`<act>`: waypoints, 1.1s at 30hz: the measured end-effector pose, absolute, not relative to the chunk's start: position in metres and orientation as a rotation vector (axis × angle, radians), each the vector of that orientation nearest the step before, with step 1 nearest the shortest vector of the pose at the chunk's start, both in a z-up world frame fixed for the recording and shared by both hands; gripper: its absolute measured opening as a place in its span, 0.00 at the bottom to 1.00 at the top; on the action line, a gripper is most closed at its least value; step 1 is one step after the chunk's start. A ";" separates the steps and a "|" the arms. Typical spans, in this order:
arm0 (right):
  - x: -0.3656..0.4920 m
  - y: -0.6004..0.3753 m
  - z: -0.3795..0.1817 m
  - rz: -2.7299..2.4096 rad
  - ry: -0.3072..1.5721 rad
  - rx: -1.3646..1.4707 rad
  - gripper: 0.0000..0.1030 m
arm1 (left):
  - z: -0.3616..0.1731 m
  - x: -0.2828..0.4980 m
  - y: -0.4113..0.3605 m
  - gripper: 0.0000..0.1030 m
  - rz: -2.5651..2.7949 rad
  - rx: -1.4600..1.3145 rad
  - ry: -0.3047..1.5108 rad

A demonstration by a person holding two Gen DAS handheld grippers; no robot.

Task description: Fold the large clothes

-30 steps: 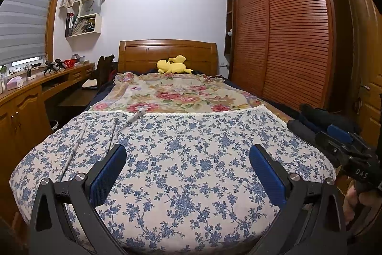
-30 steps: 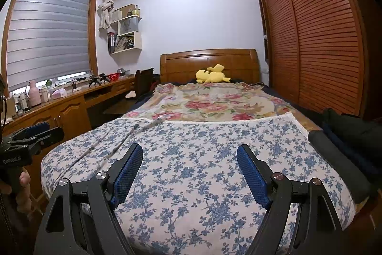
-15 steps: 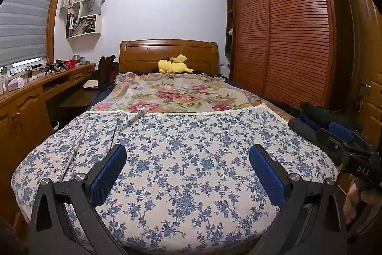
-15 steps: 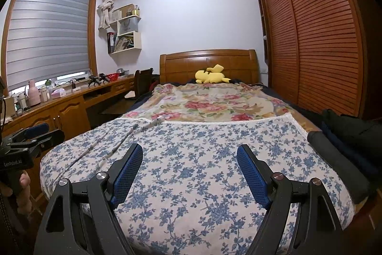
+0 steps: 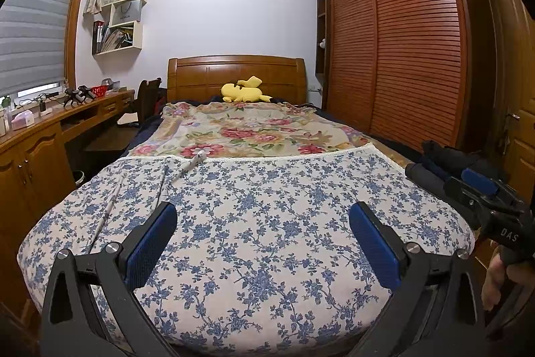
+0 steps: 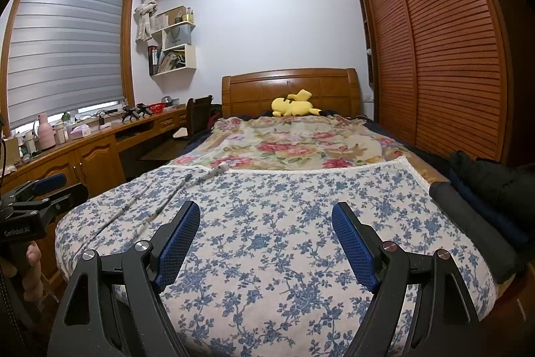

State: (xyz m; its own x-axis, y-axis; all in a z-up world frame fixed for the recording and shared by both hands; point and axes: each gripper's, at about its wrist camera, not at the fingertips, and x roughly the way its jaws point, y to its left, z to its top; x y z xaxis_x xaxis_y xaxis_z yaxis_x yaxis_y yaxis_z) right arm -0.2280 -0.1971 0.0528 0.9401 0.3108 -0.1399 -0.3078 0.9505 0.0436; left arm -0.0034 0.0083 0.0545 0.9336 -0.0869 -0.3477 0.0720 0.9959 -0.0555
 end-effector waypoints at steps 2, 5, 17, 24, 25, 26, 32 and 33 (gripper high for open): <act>-0.228 -0.198 0.053 0.315 0.146 0.022 0.80 | 0.055 -0.004 0.009 1.00 -0.080 -0.041 0.357; -0.228 -0.199 0.053 0.317 0.146 0.021 0.80 | 0.055 -0.004 0.010 1.00 -0.081 -0.040 0.357; -0.228 -0.197 0.054 0.311 0.148 0.028 0.80 | 0.055 -0.004 0.008 1.00 -0.079 -0.032 0.353; -0.229 -0.198 0.054 0.308 0.150 0.032 0.80 | 0.054 -0.005 0.007 1.00 -0.079 -0.031 0.352; -0.229 -0.198 0.054 0.307 0.150 0.032 0.80 | 0.055 -0.005 0.007 1.00 -0.079 -0.030 0.352; -0.229 -0.198 0.054 0.307 0.150 0.032 0.80 | 0.054 -0.005 0.007 1.00 -0.078 -0.030 0.352; -0.229 -0.198 0.054 0.305 0.148 0.029 0.80 | 0.054 -0.005 0.006 1.00 -0.078 -0.028 0.352; -0.229 -0.198 0.054 0.304 0.149 0.029 0.80 | 0.054 -0.005 0.005 1.00 -0.078 -0.028 0.352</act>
State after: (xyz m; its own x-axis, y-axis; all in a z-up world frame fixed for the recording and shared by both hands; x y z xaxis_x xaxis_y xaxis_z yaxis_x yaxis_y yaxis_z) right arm -0.2293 -0.1980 0.0540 0.9433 0.3003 -0.1415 -0.2961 0.9538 0.0504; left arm -0.0053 0.0054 0.0542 0.9358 -0.0812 -0.3430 0.0713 0.9966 -0.0414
